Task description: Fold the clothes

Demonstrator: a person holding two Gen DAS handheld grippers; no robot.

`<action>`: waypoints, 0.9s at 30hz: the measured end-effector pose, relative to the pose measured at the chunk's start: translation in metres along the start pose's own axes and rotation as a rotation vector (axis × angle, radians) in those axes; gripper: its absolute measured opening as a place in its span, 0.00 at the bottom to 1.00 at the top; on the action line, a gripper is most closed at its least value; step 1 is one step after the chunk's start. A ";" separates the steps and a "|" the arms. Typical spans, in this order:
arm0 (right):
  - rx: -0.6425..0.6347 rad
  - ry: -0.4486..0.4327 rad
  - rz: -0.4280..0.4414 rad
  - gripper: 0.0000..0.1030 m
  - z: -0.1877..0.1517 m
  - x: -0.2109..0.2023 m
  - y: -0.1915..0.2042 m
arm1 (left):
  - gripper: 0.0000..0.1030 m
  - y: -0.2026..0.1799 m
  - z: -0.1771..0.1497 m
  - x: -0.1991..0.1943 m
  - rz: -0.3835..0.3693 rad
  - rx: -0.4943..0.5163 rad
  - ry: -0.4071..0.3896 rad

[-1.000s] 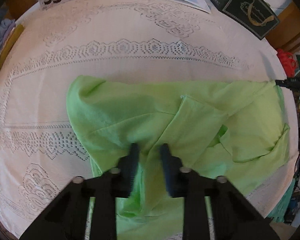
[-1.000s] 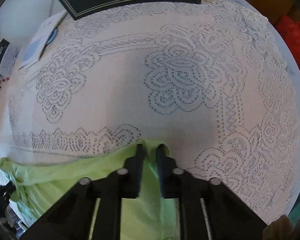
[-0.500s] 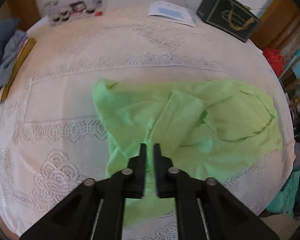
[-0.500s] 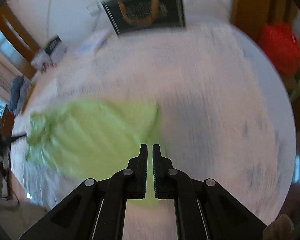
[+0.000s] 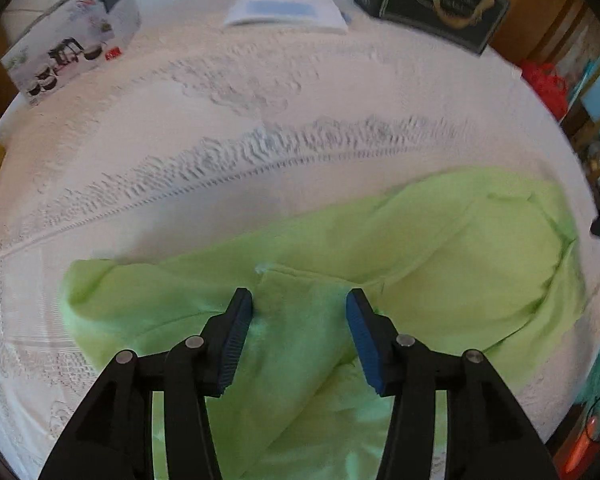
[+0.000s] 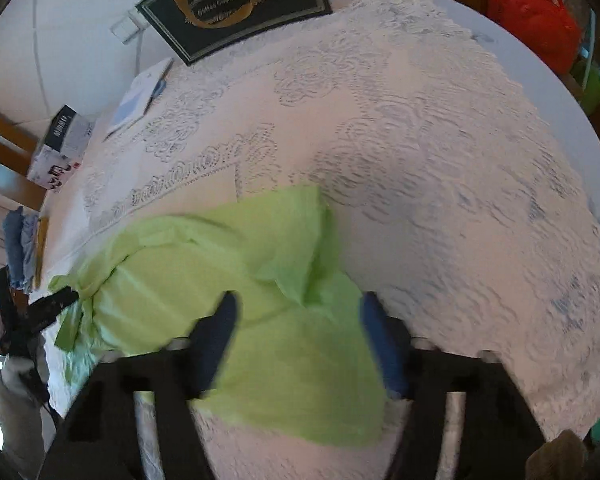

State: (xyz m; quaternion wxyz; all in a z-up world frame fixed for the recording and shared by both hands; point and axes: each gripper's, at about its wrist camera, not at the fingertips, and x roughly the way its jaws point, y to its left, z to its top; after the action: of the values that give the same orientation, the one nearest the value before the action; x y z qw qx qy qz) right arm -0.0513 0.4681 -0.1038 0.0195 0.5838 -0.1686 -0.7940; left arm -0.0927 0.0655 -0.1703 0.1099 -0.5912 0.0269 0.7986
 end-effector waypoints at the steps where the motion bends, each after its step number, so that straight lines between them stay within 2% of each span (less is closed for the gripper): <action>1: -0.012 0.020 -0.009 0.56 0.004 0.007 0.005 | 0.48 -0.002 0.000 0.004 0.007 0.007 0.009; 2: -0.025 0.039 -0.018 0.58 0.008 0.014 0.010 | 0.47 -0.004 -0.001 0.005 0.020 0.014 0.003; 3: -0.039 0.056 -0.027 0.60 0.010 0.021 0.014 | 0.38 -0.006 -0.001 0.005 0.033 0.020 -0.002; 4: -0.052 0.071 -0.051 0.67 0.012 0.028 0.017 | 0.16 -0.006 -0.001 0.005 0.041 0.022 -0.007; 5: -0.066 0.087 -0.075 0.67 0.014 0.035 0.020 | 0.07 -0.006 -0.001 0.002 0.038 0.016 -0.009; 6: -0.091 0.106 -0.100 0.65 0.016 0.044 0.025 | 0.06 -0.005 0.000 -0.001 0.034 0.011 -0.011; 7: -0.113 0.116 -0.125 0.34 0.017 0.049 0.027 | 0.05 -0.004 0.000 -0.005 0.030 0.007 -0.017; 8: -0.141 0.124 -0.188 0.01 0.019 0.054 0.031 | 0.05 -0.003 0.000 -0.012 0.024 0.008 -0.030; 10: -0.196 0.113 -0.251 0.02 0.023 0.052 0.037 | 0.05 -0.002 -0.003 -0.034 0.015 0.019 -0.069; 13: -0.227 0.026 -0.221 0.02 0.023 0.018 0.037 | 0.05 -0.003 -0.014 -0.078 0.018 0.053 -0.147; 16: -0.202 -0.041 -0.188 0.02 0.017 -0.018 0.020 | 0.06 -0.008 -0.031 -0.105 -0.009 0.095 -0.178; 18: -0.176 -0.035 -0.179 0.02 0.008 -0.026 0.002 | 0.07 -0.016 -0.050 -0.108 -0.040 0.126 -0.140; 20: -0.165 0.019 -0.188 0.05 -0.003 -0.016 -0.011 | 0.14 -0.024 -0.070 -0.096 -0.066 0.153 -0.061; 21: -0.165 0.059 -0.203 0.07 -0.009 -0.009 -0.017 | 0.26 -0.023 -0.078 -0.090 -0.067 0.152 -0.031; 22: -0.163 0.098 -0.217 0.14 -0.016 -0.001 -0.020 | 0.35 -0.022 -0.085 -0.084 -0.067 0.150 0.000; 23: -0.158 0.121 -0.225 0.21 -0.023 0.002 -0.023 | 0.35 -0.019 -0.093 -0.080 -0.067 0.141 0.024; 24: -0.153 0.143 -0.232 0.23 -0.030 0.006 -0.027 | 0.35 -0.010 -0.098 -0.081 -0.066 0.109 0.029; 27: -0.090 0.115 -0.205 0.27 -0.042 -0.009 -0.037 | 0.36 0.024 -0.100 -0.095 -0.041 -0.012 -0.010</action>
State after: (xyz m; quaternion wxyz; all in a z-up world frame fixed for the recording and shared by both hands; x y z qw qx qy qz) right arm -0.0034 0.4950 -0.1175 -0.0258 0.6410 -0.0708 -0.7639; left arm 0.0223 0.0113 -0.1118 0.1228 -0.5881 0.0093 0.7994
